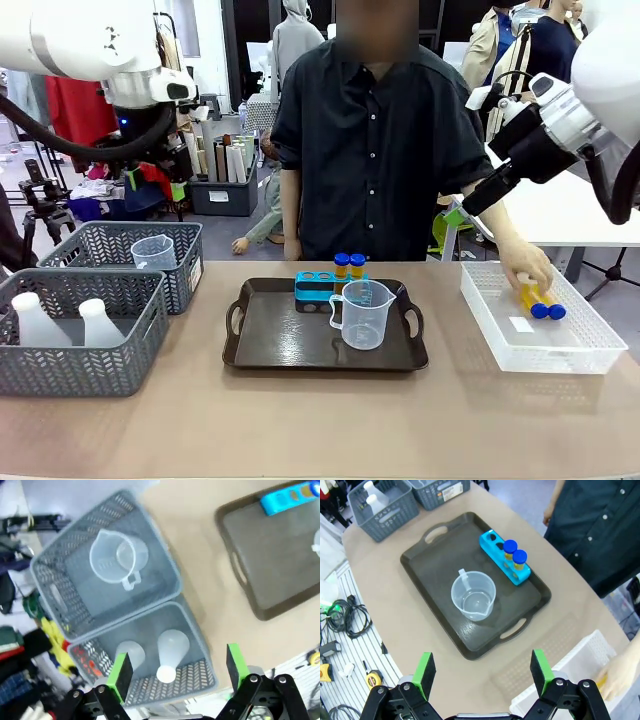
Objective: Prepare the laboratory tools.
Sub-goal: Pick up one Small flask and place it on the Handle tray.
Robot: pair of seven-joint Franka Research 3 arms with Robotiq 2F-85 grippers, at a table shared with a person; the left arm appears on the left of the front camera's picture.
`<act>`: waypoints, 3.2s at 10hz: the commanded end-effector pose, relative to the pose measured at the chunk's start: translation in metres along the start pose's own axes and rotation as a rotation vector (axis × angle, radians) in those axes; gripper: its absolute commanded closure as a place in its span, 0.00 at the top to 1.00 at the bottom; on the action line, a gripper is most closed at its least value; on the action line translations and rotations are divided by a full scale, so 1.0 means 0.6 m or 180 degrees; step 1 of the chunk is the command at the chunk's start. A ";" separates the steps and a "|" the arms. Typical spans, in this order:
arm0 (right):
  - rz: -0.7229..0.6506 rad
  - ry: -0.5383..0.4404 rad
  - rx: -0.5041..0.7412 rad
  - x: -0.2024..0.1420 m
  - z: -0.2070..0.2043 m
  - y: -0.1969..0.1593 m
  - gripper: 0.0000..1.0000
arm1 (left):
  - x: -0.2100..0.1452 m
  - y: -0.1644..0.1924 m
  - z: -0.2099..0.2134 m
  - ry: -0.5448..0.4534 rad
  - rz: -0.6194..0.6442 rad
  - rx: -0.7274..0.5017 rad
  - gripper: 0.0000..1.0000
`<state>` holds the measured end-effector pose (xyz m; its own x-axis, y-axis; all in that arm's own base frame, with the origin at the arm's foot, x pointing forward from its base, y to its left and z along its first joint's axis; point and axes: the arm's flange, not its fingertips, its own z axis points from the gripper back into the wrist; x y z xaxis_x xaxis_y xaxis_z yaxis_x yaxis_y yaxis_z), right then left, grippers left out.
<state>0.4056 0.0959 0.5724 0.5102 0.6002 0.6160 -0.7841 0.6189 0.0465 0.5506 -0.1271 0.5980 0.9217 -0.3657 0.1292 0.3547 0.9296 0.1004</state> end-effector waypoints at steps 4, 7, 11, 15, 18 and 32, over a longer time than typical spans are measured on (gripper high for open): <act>-0.0007 -0.0056 0.0055 0.002 0.001 -0.001 1.00 | -0.035 0.060 -0.068 0.0182 0.1680 0.0109 0.96; -0.0007 -0.0056 0.0055 0.002 0.001 -0.001 1.00 | -0.072 0.084 -0.167 0.0380 0.1787 -0.0085 0.96; -0.0007 -0.0056 0.0055 0.002 0.001 -0.001 1.00 | -0.133 0.119 -0.218 0.0611 0.2107 -0.0172 0.96; -0.0007 -0.0056 0.0055 0.002 0.001 -0.001 1.00 | -0.176 0.128 -0.245 0.0674 0.1961 -0.0235 0.96; -0.0007 -0.0056 0.0055 0.002 0.001 -0.001 1.00 | -0.188 0.113 -0.279 0.0776 0.1774 -0.0283 0.96; -0.0007 -0.0056 0.0055 0.002 0.001 -0.001 1.00 | -0.209 0.091 -0.309 0.0914 0.1573 -0.0332 0.00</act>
<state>0.4056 0.0960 0.5724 0.5103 0.6003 0.6158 -0.7841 0.6189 0.0464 0.4891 -0.0203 0.4058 0.9810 0.1395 -0.1348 -0.1373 0.9902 0.0254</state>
